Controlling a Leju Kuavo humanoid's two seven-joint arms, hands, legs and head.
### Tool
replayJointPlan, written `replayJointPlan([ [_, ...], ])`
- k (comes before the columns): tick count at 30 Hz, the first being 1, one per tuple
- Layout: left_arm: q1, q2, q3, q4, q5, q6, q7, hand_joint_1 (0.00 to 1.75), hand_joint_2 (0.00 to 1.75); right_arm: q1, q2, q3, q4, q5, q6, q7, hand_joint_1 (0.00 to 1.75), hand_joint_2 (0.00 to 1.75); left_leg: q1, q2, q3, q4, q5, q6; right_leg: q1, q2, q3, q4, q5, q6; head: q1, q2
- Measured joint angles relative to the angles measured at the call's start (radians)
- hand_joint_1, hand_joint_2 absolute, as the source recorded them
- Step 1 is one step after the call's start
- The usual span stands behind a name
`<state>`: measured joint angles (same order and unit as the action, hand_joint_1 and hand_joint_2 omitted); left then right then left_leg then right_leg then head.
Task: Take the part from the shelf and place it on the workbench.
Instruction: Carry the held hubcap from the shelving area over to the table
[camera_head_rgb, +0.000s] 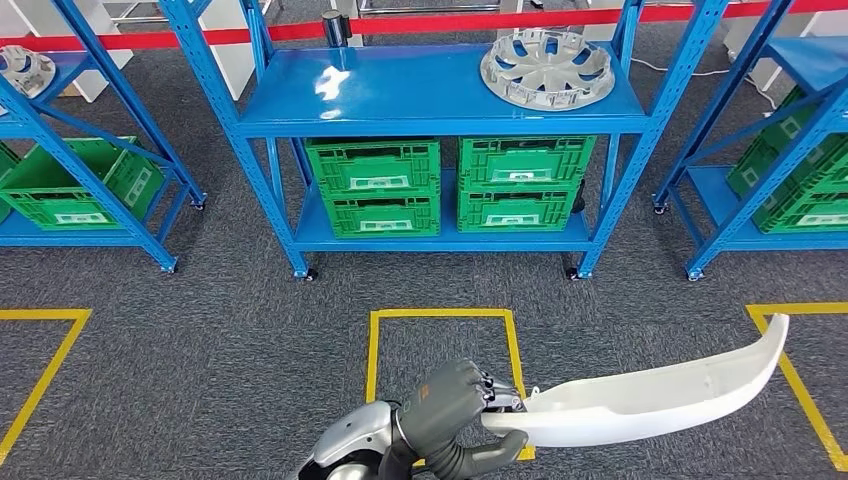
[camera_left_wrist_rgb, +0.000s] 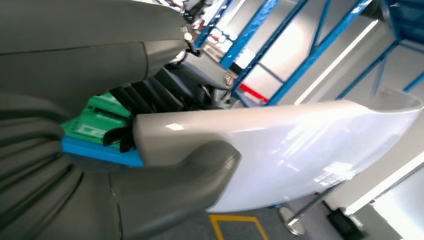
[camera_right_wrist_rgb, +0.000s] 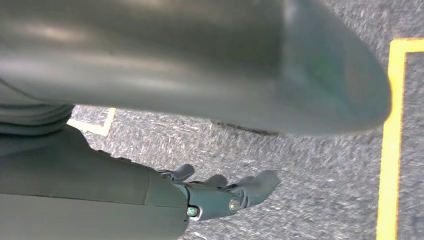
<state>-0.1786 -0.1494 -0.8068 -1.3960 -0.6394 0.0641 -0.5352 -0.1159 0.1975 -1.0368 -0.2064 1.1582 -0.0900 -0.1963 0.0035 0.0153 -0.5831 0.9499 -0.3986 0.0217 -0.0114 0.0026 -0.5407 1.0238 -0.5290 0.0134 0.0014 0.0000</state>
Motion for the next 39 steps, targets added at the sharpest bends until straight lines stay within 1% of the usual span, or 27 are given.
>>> replayJointPlan([
  [1, -0.001, -0.002, 0.0, 0.0, 0.0, 0.0, 0.0, 1.75, 1.75, -0.001, -0.001, 0.0, 0.0, -0.003, 0.0, 0.001, 0.0, 0.0, 0.005, 0.005, 0.007, -0.016, 0.008, 0.001, 0.0, 0.0, -0.015, 0.033, -0.022, 0.003, 0.002, 0.0],
  [3, -0.003, -0.003, 0.0, 0.003, -0.001, 0.0, 0.0, 1.75, 1.75, 0.0, -0.001, 0.0, 0.0, -0.008, 0.0, -0.001, 0.0, 0.0, 0.008, 0.014, 0.003, -0.019, 0.012, 0.0, -0.006, 0.001, -0.075, 0.144, -0.082, 0.016, 0.006, 0.0],
  [4, -0.003, -0.004, 0.0, 0.004, -0.002, 0.0, 0.0, 1.75, 1.75, 0.002, -0.002, 0.0, 0.0, -0.011, 0.0, -0.003, 0.0, 0.0, 0.011, 0.02, -0.003, -0.015, 0.011, -0.003, -0.012, 0.0, -0.101, 0.192, -0.099, 0.024, 0.007, 0.0],
  [5, -0.002, -0.004, 0.0, 0.007, -0.002, 0.001, -0.002, 1.75, 1.75, 0.005, -0.003, 0.0, 0.0, -0.013, 0.0, -0.005, 0.0, 0.0, 0.015, 0.026, -0.01, -0.007, 0.009, -0.008, -0.018, 0.0, -0.116, 0.215, -0.1, 0.033, 0.008, 0.0],
  [6, -0.002, -0.003, 0.0, 0.009, -0.003, 0.001, -0.003, 1.75, 1.75, 0.008, -0.005, 0.0, 0.0, -0.015, 0.0, -0.008, 0.0, 0.0, 0.022, 0.032, -0.018, 0.005, 0.006, -0.016, -0.025, -0.003, -0.11, 0.199, -0.081, 0.044, 0.008, 0.0],
  [8, -0.002, -0.003, 0.0, 0.012, -0.003, 0.004, -0.008, 1.75, 1.75, 0.011, -0.006, 0.0, 0.0, -0.018, 0.0, -0.012, 0.0, 0.0, 0.038, 0.045, -0.038, 0.042, -0.008, -0.039, -0.038, -0.025, -0.063, 0.099, -0.022, 0.067, 0.01, 0.0],
  [9, -0.002, -0.002, 0.0, 0.013, -0.003, 0.006, -0.01, 1.75, 1.75, 0.01, -0.005, 0.0, 0.0, -0.019, 0.0, -0.014, 0.0, 0.0, 0.042, 0.051, -0.048, 0.065, -0.019, -0.052, -0.042, -0.039, -0.046, 0.058, -0.002, 0.07, 0.016, 0.0],
  [11, -0.002, -0.001, 0.0, 0.013, -0.003, 0.008, -0.012, 1.75, 1.75, 0.009, -0.003, 0.0, -0.002, -0.019, -0.004, -0.018, 0.0, 0.0, 0.042, 0.062, -0.056, 0.093, -0.038, -0.073, -0.041, -0.052, -0.047, 0.047, 0.0, 0.051, 0.018, 0.0],
  [13, -0.002, 0.0, 0.0, 0.013, -0.002, 0.009, -0.013, 1.75, 1.75, 0.01, -0.004, 0.0, -0.003, -0.019, -0.009, -0.02, 0.0, 0.0, 0.042, 0.073, -0.049, 0.094, -0.047, -0.082, -0.04, -0.037, -0.053, 0.054, -0.001, 0.024, 0.009, 0.0],
  [15, -0.002, 0.0, 0.0, 0.013, -0.001, 0.01, -0.013, 1.75, 1.75, 0.011, -0.004, 0.0, -0.003, -0.018, -0.009, -0.019, 0.0, 0.0, 0.045, 0.054, -0.052, 0.117, -0.078, -0.086, -0.038, -0.021, -0.058, 0.054, 0.006, 0.008, 0.002, 0.0],
  [16, -0.002, 0.0, 0.0, 0.014, -0.001, 0.011, -0.013, 1.75, 1.75, 0.011, -0.004, 0.0, -0.003, -0.018, -0.009, -0.018, 0.0, 0.0, 0.045, 0.035, -0.065, 0.155, -0.111, -0.086, -0.037, -0.013, -0.062, 0.053, 0.011, 0.002, -0.001, 0.0],
  [17, -0.002, 0.0, 0.0, 0.014, -0.001, 0.012, -0.013, 1.75, 1.75, 0.01, -0.004, 0.0, -0.003, -0.018, -0.009, -0.017, 0.0, 0.0, 0.042, 0.014, -0.085, 0.213, -0.154, -0.084, -0.035, -0.006, -0.065, 0.053, 0.015, -0.003, -0.004, 0.0],
  [19, -0.002, 0.0, 0.0, 0.016, 0.0, 0.013, -0.013, 1.75, 1.75, 0.011, -0.004, 0.0, -0.003, -0.018, -0.009, -0.014, 0.0, 0.0, 0.033, -0.004, -0.129, 0.339, -0.223, -0.073, -0.028, 0.014, -0.072, 0.052, 0.02, -0.008, -0.009, 0.0],
  [20, -0.002, 0.0, 0.0, 0.017, 0.0, 0.013, -0.013, 1.75, 1.75, 0.012, -0.004, 0.0, -0.003, -0.018, -0.009, -0.013, 0.0, 0.0, 0.028, -0.006, -0.138, 0.372, -0.235, -0.065, -0.024, 0.025, -0.075, 0.052, 0.023, -0.01, -0.01, 0.0],
  [21, -0.002, 0.001, 0.0, 0.018, 0.0, 0.013, -0.013, 1.75, 1.75, 0.013, -0.004, 0.0, -0.003, -0.018, -0.009, -0.011, 0.0, 0.0, 0.022, -0.009, -0.13, 0.369, -0.227, -0.054, -0.019, 0.038, -0.077, 0.052, 0.025, -0.01, -0.01, 0.0],
  [22, -0.002, 0.0, 0.0, 0.018, 0.0, 0.013, -0.013, 1.75, 1.75, 0.013, -0.004, 0.0, -0.003, -0.018, -0.009, -0.011, 0.0, 0.0, 0.016, -0.017, -0.104, 0.328, -0.204, -0.04, -0.015, 0.051, -0.078, 0.052, 0.026, -0.01, -0.01, 0.0],
  [25, -0.002, 0.0, 0.0, 0.018, 0.0, 0.013, -0.013, 1.75, 1.75, 0.012, -0.001, 0.0, -0.002, -0.02, -0.02, -0.012, 0.0, 0.0, -0.003, -0.087, -0.008, 0.149, -0.132, 0.002, -0.014, 0.087, -0.082, 0.05, 0.033, -0.003, -0.009, 0.0],
  [26, -0.003, 0.0, 0.0, 0.018, 0.0, 0.014, -0.014, 1.75, 1.75, 0.012, 0.0, 0.0, -0.002, -0.02, -0.027, -0.013, 0.0, 0.0, -0.008, -0.102, 0.005, 0.122, -0.124, 0.008, -0.017, 0.097, -0.085, 0.048, 0.037, 0.003, -0.009, 0.0],
  [27, -0.003, 0.0, -0.001, 0.018, 0.0, 0.014, -0.014, 1.75, 1.75, 0.012, 0.001, 0.0, -0.002, -0.02, -0.032, -0.013, 0.0, 0.0, -0.012, -0.102, 0.007, 0.116, -0.123, 0.008, -0.02, 0.106, -0.087, 0.045, 0.041, 0.01, -0.01, 0.0],
  [29, -0.003, -0.002, -0.001, 0.018, 0.0, 0.014, -0.014, 1.75, 1.75, 0.015, 0.001, 0.0, -0.002, -0.02, -0.03, -0.013, 0.0, 0.0, -0.01, -0.079, 0.012, 0.1, -0.114, 0.004, -0.021, 0.114, -0.091, 0.039, 0.047, 0.024, -0.013, 0.0],
  [30, -0.004, -0.002, -0.002, 0.018, 0.0, 0.014, -0.014, 1.75, 1.75, 0.016, 0.001, 0.0, -0.002, -0.02, -0.027, -0.013, 0.0, 0.0, -0.007, -0.065, 0.015, 0.09, -0.108, 0.005, -0.017, 0.097, -0.097, 0.046, 0.04, 0.027, -0.01, 0.0],
  [31, -0.005, -0.003, -0.002, 0.018, 0.0, 0.014, -0.014, 1.75, 1.75, 0.016, 0.0, 0.0, -0.002, -0.02, -0.027, -0.013, 0.0, 0.0, -0.004, -0.05, 0.017, 0.081, -0.103, 0.006, -0.013, 0.072, -0.11, 0.073, 0.021, 0.029, -0.006, 0.0],
  [33, -0.005, -0.003, -0.003, 0.019, 0.001, 0.015, -0.014, 1.75, 1.75, 0.013, 0.0, 0.0, -0.002, -0.02, -0.026, -0.013, 0.0, 0.0, -0.004, -0.018, 0.016, 0.076, -0.099, 0.011, -0.008, 0.021, -0.158, 0.179, -0.042, 0.031, 0.002, 0.0],
  [35, -0.004, -0.003, -0.004, 0.022, 0.001, 0.015, -0.014, 1.75, 1.75, 0.013, 0.0, 0.0, -0.002, -0.02, -0.026, -0.013, 0.0, 0.0, -0.007, 0.015, 0.012, 0.078, -0.1, 0.012, -0.008, 0.01, -0.193, 0.27, -0.08, 0.036, 0.005, 0.0],
  [36, -0.004, -0.002, -0.004, 0.023, 0.001, 0.015, -0.014, 1.75, 1.75, 0.015, -0.001, 0.0, -0.002, -0.02, -0.026, -0.013, 0.0, 0.0, -0.008, 0.03, 0.01, 0.08, -0.1, 0.013, -0.008, 0.007, -0.188, 0.273, -0.075, 0.038, 0.005, 0.0],
  [37, -0.005, -0.002, -0.005, 0.024, 0.001, 0.015, -0.014, 1.75, 1.75, 0.016, -0.001, 0.0, -0.002, -0.02, -0.026, -0.013, 0.0, 0.0, -0.008, 0.043, 0.009, 0.082, -0.101, 0.012, -0.008, 0.001, -0.161, 0.235, -0.053, 0.038, 0.006, 0.0],
  [39, -0.006, -0.003, -0.006, 0.025, 0.002, 0.015, -0.014, 1.75, 1.75, 0.016, -0.002, 0.0, -0.002, -0.021, -0.026, -0.013, 0.0, 0.0, -0.011, 0.066, 0.007, 0.089, -0.104, 0.009, -0.005, -0.03, -0.078, 0.105, -0.005, 0.034, 0.008, 0.0],
])
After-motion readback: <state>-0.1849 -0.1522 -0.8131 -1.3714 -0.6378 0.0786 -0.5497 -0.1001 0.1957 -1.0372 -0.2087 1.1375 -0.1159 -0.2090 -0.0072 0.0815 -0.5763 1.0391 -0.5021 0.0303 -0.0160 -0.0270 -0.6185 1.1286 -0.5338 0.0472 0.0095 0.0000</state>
